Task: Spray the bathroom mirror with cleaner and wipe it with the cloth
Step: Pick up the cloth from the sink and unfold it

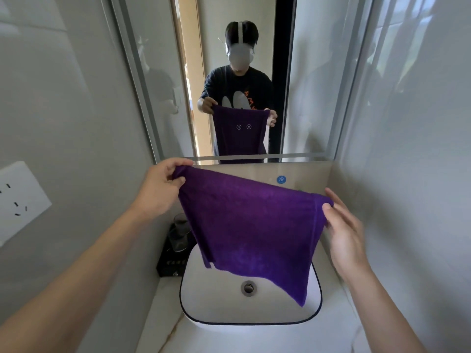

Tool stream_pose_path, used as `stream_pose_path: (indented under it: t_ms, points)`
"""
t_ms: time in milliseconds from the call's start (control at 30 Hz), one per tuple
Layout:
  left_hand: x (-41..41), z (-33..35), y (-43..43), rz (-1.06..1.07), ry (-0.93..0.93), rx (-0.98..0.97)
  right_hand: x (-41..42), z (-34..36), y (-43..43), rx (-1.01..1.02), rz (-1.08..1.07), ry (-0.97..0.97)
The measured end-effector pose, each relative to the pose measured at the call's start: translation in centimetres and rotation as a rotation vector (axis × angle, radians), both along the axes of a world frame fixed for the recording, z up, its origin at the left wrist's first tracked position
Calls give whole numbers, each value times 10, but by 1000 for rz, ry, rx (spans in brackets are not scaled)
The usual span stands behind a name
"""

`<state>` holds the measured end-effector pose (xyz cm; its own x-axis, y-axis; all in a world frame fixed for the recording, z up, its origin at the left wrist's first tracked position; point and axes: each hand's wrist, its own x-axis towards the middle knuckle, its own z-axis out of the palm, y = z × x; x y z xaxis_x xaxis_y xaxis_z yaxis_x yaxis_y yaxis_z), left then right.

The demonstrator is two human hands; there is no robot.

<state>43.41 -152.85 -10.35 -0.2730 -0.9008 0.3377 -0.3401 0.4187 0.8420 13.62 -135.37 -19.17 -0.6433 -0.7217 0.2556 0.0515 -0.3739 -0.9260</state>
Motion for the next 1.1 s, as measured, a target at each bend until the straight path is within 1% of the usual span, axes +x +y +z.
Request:
stream_pose_path:
  t_ms: [33,100,233,300,400,500,600,667,733,833,900,933,1000,1100]
  points:
    - [2,5,0,36,-18,-38,-2,6,2,-32,40,-10]
    - [5,15,2,101,-73,-92,-4,18,3,-59,66,32]
    - [6,29,6,194,-196,-239,-5,37,-3,-14,-24,248]
    - [4,34,10,228,-229,-277,-4,43,-4,7,-54,270]
    - [2,39,16,249,-221,-269,-6,47,-6,11,-94,250]
    - [6,46,16,277,-275,-252,-9,47,-10,2,-147,131]
    - [9,52,16,161,-290,-161,-14,46,-10,41,-86,167]
    - [8,54,16,75,-227,18,-15,48,-10,111,1,229]
    - [5,54,14,45,-130,232,-15,49,-11,194,74,251]
    - [3,48,14,50,16,458,-12,49,-13,270,105,154]
    - [0,40,17,-4,157,581,-6,50,-16,306,120,33]
    - [-4,38,19,-46,204,627,0,51,-18,317,137,-33]
    - [-14,34,26,-135,238,664,16,57,-24,319,188,-136]
    - [-34,27,39,-240,249,633,45,68,-32,300,305,-157]
